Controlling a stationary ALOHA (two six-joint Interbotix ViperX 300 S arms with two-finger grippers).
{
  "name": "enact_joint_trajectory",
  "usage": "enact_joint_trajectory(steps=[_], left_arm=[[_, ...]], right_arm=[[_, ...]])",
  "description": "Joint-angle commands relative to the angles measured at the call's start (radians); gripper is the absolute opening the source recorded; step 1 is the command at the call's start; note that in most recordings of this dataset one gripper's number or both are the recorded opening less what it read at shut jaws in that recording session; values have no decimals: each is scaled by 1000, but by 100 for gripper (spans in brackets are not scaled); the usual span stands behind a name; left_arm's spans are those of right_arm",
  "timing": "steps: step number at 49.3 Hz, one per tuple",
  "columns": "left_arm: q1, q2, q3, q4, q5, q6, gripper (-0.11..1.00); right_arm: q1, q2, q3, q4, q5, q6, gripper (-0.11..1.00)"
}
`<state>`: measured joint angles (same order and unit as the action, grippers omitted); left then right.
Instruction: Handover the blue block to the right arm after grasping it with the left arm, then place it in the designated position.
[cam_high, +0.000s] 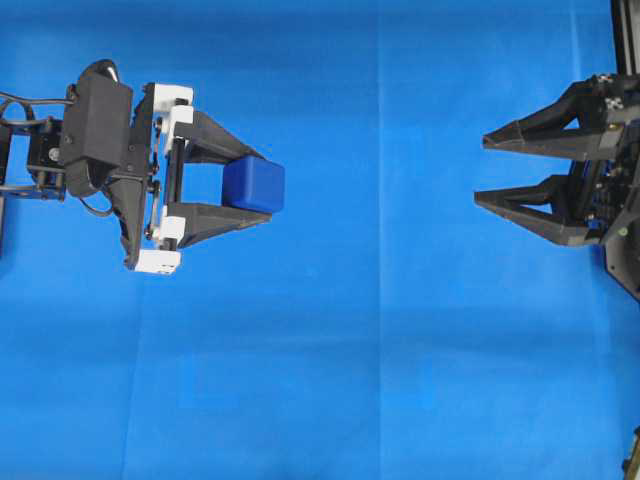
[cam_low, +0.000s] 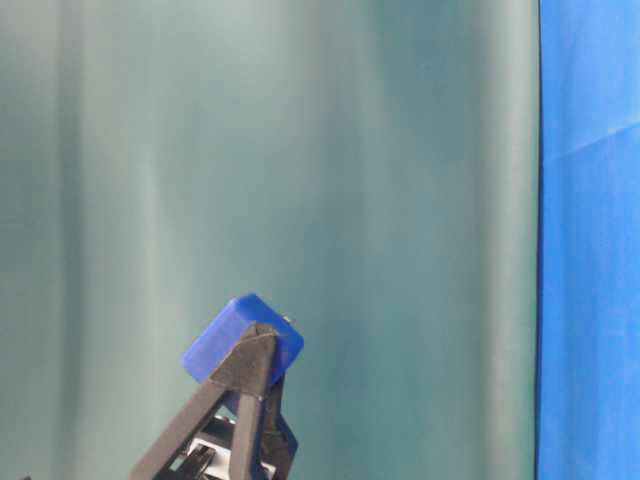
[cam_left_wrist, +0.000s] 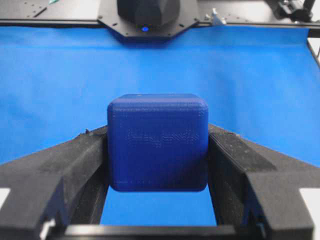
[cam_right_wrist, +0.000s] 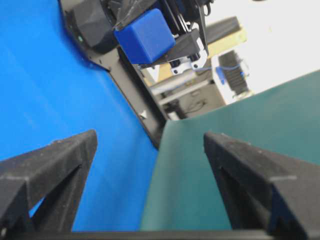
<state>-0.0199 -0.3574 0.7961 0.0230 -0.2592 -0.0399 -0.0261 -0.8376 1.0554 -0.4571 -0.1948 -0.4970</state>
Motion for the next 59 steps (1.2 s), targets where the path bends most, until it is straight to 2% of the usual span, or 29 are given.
enact_joint_trajectory(steps=[1, 6, 10, 59], left_arm=[[3, -21, -20, -2, -11, -2, 49], [5, -25, -20, -2, -11, -2, 49], [5, -23, -20, -2, -11, -2, 49], [8, -32, -15, -2, -11, -2, 49]], right_arm=[[3, 12, -23, -35, -2, -41, 95], [11, 25, -23, -89, 0, -106, 95], [14, 31, -23, -103, -2, -133, 95], [14, 49, -21, -110, 0, -137, 95]])
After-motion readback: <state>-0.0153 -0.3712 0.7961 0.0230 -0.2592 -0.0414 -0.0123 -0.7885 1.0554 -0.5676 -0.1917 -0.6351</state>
